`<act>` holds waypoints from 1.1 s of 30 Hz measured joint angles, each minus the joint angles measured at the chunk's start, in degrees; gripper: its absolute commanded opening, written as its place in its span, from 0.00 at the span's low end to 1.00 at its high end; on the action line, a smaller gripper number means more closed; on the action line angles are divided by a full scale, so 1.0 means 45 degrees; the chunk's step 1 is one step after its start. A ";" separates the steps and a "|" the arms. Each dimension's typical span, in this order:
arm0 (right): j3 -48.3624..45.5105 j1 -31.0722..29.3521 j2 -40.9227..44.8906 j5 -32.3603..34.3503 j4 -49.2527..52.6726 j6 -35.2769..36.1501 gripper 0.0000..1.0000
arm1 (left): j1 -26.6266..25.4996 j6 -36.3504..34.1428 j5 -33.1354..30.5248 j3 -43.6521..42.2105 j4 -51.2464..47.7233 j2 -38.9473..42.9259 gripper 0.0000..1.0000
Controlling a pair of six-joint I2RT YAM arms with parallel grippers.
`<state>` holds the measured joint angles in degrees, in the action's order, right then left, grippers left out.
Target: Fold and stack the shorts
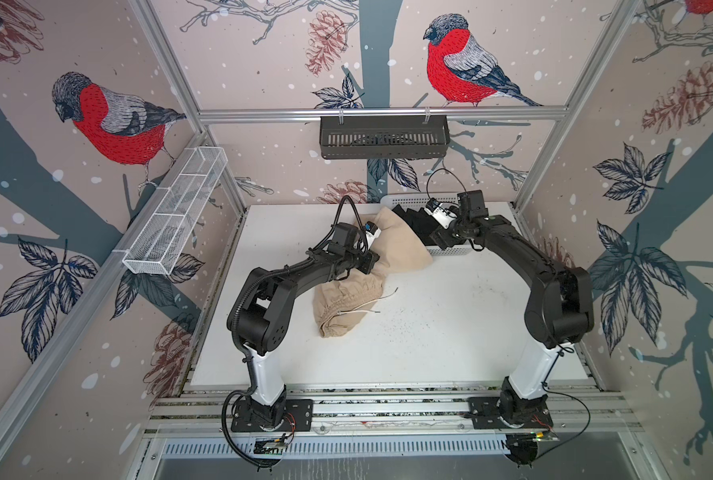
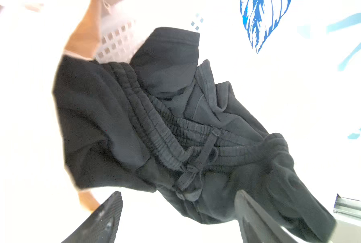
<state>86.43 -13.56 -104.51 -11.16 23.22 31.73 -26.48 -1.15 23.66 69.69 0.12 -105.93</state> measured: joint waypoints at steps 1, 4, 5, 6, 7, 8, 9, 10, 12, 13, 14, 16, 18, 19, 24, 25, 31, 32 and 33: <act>-0.0053 -0.0015 0.0131 -0.0024 0.0049 -0.0010 0.86 | 0.0000 -0.0034 -0.0073 0.0000 -0.0364 0.0253 0.00; -0.0282 -0.0175 0.0593 -0.0058 0.0175 -0.0010 0.86 | 0.0005 -0.0058 -0.0763 -0.0204 -0.1127 0.1219 0.00; -0.0369 -0.0253 0.0738 -0.0063 0.0189 -0.0010 0.86 | 0.0015 -0.0053 -0.0942 -0.0316 -0.1282 0.1506 0.00; -0.0534 -0.0350 0.0933 -0.0039 0.0160 -0.0010 0.86 | 0.0019 -0.0053 -0.1122 -0.0476 -0.1447 0.1812 0.00; -0.0665 -0.0413 0.1073 -0.0029 0.0151 -0.0010 0.86 | 0.0029 -0.0058 -0.1268 -0.0622 -0.1671 0.2069 0.12; -0.0860 -0.0481 0.1263 -0.0015 0.0146 -0.0015 0.86 | 0.0029 -0.0121 -0.1307 -0.0704 -0.1899 0.2220 0.49; -0.1073 -0.0500 0.1462 0.0019 0.0131 -0.0015 0.86 | 0.0029 -0.0194 -0.1316 -0.0763 -0.2055 0.2307 0.63; -0.1273 -0.0495 0.1627 0.0019 0.0039 -0.0024 0.87 | 0.0005 -0.0301 -0.1316 -0.0787 -0.2195 0.2346 0.66; -0.1749 -0.0452 0.2030 0.0141 -0.0175 -0.0097 0.87 | -0.0160 -0.0597 -0.1399 -0.0767 -0.2375 0.2317 0.70; -0.1860 -0.0432 0.2132 0.0146 -0.0204 -0.0117 0.87 | -0.0301 -0.0782 -0.1511 -0.0699 -0.2453 0.2249 0.70; -0.1967 -0.0413 0.2229 0.0136 -0.0248 -0.0151 0.87 | -0.0500 -0.0971 -0.1666 -0.0534 -0.2467 0.2079 0.70; -0.2142 -0.0413 0.2390 0.0068 -0.0408 -0.0350 0.87 | -0.0806 -0.1370 -0.1787 -0.0102 -0.2467 0.1549 0.70; -0.2307 -0.0413 0.2516 -0.0010 -0.0602 -0.0359 0.87 | -0.1030 -0.1783 -0.2006 0.0452 -0.2569 0.0860 0.72; -0.2361 -0.0413 0.2565 -0.0029 -0.0617 -0.0374 0.88 | -0.1064 -0.1894 -0.2025 0.0690 -0.2584 0.0554 0.72; -0.2453 -0.0364 0.2671 -0.0175 -0.0743 -0.0442 0.88 | -0.1078 -0.2283 -0.2531 0.1365 -0.2749 -0.0758 0.62; -0.2458 -0.0364 0.2676 -0.0194 -0.0806 -0.0442 0.88 | -0.1078 -0.2278 -0.2599 0.1409 -0.2754 -0.0903 0.49; -0.2074 -0.0364 0.2283 -0.0277 -0.0874 -0.0437 0.88 | -0.0510 -0.2084 -0.2346 0.1360 -0.2662 -0.1321 0.00; -0.1957 -0.0364 0.2166 -0.0287 -0.0835 -0.0432 0.88 | -0.0364 -0.1836 -0.2225 0.1151 -0.2545 -0.1185 0.00; -0.1753 -0.0389 0.1991 -0.0306 -0.0758 -0.0423 0.88 | -0.0228 -0.1734 -0.2220 0.0865 -0.2550 -0.0928 0.00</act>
<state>78.54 -15.31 -95.55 -12.53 19.81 29.82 -27.51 -8.95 13.67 73.58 -11.35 -110.10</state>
